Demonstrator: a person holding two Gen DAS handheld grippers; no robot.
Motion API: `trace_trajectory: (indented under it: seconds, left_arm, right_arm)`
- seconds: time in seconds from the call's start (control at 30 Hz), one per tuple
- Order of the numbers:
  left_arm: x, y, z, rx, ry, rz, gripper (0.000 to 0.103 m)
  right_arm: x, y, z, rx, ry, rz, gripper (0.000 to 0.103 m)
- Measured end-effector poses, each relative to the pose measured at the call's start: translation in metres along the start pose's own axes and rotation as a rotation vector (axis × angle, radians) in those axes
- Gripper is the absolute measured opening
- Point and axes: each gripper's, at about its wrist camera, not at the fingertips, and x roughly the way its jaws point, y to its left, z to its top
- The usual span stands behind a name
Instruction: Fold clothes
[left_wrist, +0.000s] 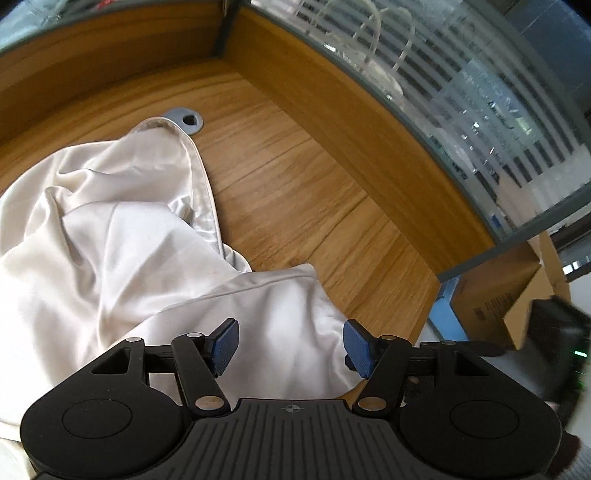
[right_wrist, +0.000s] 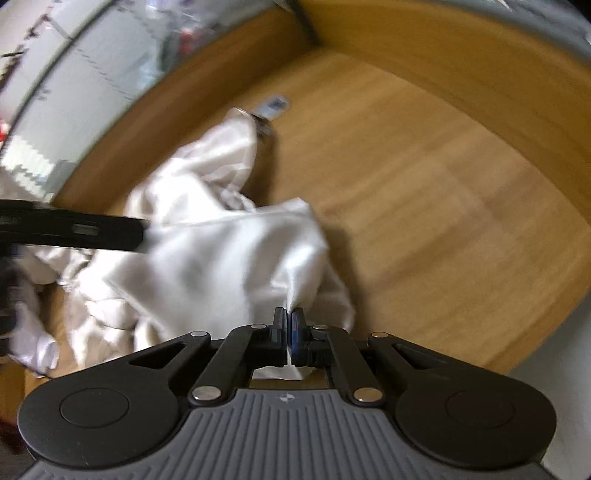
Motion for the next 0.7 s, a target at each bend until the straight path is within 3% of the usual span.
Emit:
trace_trajectory:
  seconds: [0.1,0.4,0.57,0.63,0.7]
  left_arm:
    - [0.007,-0.005,0.005,-0.021,0.028,-0.024,0.068]
    - [0.024,-0.019,0.014,0.083,0.116,0.040,0.068]
    - [0.028,-0.007,0.015,0.042,0.178,0.028,0.067]
    - [0.031,-0.005,0.014,0.043,0.199,0.030,0.060]
    - [0.033,-0.005,0.013,0.058,0.212,0.036,0.024]
  right_arm:
    - [-0.009,0.022,0.010,-0.071,-0.014,0.047,0.002]
    - [-0.014,0.079,0.027,-0.316,-0.022,0.108,0.002]
    - [-0.012,0.090,0.031,-0.384,-0.006,0.128,0.002]
    - [-0.011,0.093,0.031,-0.409,0.000,0.141,0.002]
    - [-0.008,0.100,0.030,-0.427,0.008,0.149,0.002]
